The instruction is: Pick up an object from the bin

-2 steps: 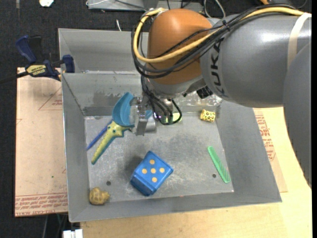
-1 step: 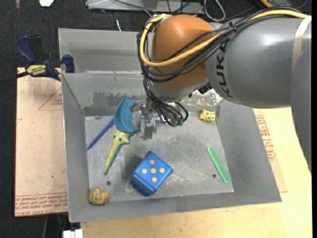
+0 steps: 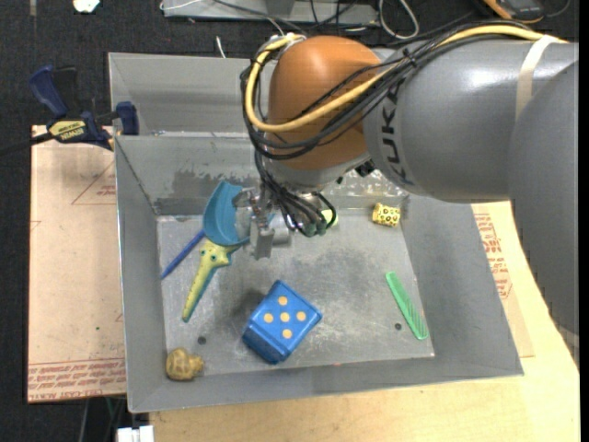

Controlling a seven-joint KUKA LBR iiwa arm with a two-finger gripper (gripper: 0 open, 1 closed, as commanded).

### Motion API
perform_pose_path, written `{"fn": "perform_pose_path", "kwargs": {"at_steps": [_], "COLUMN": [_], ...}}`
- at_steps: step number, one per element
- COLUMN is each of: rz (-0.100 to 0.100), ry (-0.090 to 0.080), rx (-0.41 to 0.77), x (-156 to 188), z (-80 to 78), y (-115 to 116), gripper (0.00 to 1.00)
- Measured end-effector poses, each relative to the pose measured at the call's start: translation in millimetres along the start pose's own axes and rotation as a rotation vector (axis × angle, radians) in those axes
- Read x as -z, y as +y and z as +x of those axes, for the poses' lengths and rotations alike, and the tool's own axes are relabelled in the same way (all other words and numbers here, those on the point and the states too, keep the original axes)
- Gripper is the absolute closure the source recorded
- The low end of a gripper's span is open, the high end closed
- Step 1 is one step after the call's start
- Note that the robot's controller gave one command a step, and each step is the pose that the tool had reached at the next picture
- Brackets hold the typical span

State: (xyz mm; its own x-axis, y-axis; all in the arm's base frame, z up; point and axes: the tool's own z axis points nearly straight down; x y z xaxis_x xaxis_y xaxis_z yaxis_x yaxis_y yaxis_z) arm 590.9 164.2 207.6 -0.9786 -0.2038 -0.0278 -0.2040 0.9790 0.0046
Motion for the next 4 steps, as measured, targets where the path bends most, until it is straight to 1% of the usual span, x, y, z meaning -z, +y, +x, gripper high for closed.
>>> {"fn": "perform_pose_path", "kwargs": {"at_steps": [1, 2, 3, 4], "rz": [-0.001, -0.002, -0.001, -0.003], "ry": [0.011, 0.005, 0.015, 0.000], "rx": [-0.224, -0.109, -0.137, -0.020], "x": [-15, -78, -45, -64], "z": [-2.1, -4.8, -2.3, -1.4], "y": [8, 10, 23, 26], "gripper": [1.00, 1.00, 1.00, 1.00]}}
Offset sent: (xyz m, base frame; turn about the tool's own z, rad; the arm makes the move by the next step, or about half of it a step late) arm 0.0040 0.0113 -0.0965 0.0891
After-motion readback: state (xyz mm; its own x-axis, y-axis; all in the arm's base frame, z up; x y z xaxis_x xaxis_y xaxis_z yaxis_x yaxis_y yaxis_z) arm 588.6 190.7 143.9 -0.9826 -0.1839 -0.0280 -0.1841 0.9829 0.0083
